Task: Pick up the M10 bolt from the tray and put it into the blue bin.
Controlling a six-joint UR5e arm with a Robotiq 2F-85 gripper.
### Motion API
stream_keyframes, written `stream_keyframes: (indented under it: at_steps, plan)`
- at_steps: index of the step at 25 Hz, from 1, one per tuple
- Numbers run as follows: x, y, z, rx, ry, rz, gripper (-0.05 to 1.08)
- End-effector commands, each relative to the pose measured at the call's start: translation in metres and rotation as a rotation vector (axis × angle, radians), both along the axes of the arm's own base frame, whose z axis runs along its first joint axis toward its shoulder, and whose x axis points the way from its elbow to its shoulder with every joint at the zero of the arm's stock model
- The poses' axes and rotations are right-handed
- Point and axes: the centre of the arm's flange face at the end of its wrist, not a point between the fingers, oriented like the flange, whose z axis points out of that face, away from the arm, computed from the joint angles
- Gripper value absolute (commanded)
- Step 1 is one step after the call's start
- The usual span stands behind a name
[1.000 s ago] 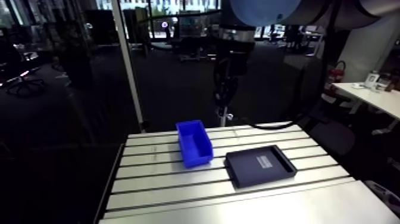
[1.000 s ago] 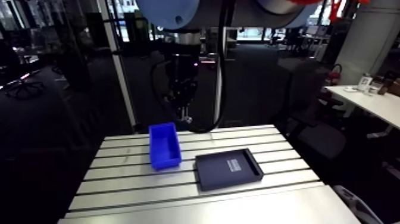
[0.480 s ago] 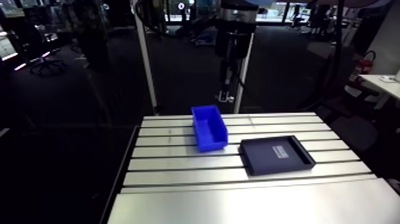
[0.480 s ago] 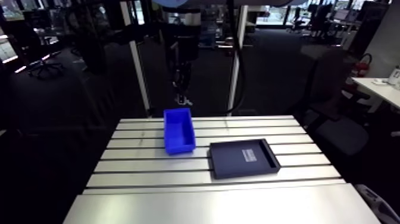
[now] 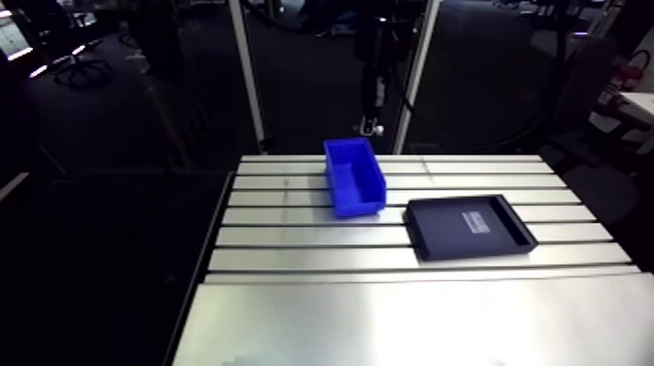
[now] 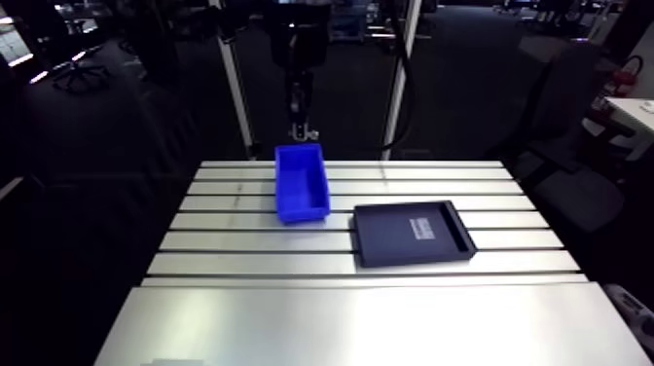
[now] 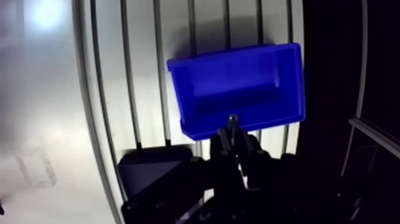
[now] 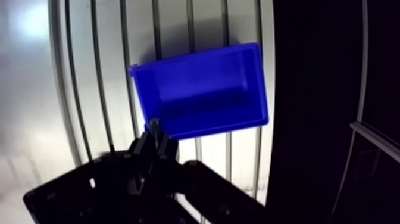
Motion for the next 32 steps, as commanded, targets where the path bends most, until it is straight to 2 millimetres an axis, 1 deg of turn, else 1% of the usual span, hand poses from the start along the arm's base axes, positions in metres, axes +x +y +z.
stream_keyframes:
  at_steps: [1,3,5,12,15,17,22,25,30,32]
  plan:
    - [-0.014,-0.002,-0.027,0.012,-0.002,0.011,1.03]
    - [-0.014,-0.007,-0.032,0.012,-0.003,0.015,1.02]
    - [-0.016,-0.013,-0.043,0.013,-0.017,0.023,1.02]
    - [-0.019,-0.015,-0.068,0.025,-0.041,0.02,1.01]
    - [-0.02,-0.016,-0.082,0.039,-0.058,0.024,1.01]
    - [-0.019,-0.017,-0.085,0.044,-0.061,0.026,1.01]
    - [-0.018,-0.019,-0.102,0.048,-0.084,0.028,1.01]
    - [-0.018,-0.021,-0.106,0.05,-0.07,0.031,1.0]
    - [-0.011,-0.024,-0.118,0.05,-0.087,0.037,0.99]
    - [-0.012,-0.025,-0.122,0.05,-0.085,0.039,0.99]
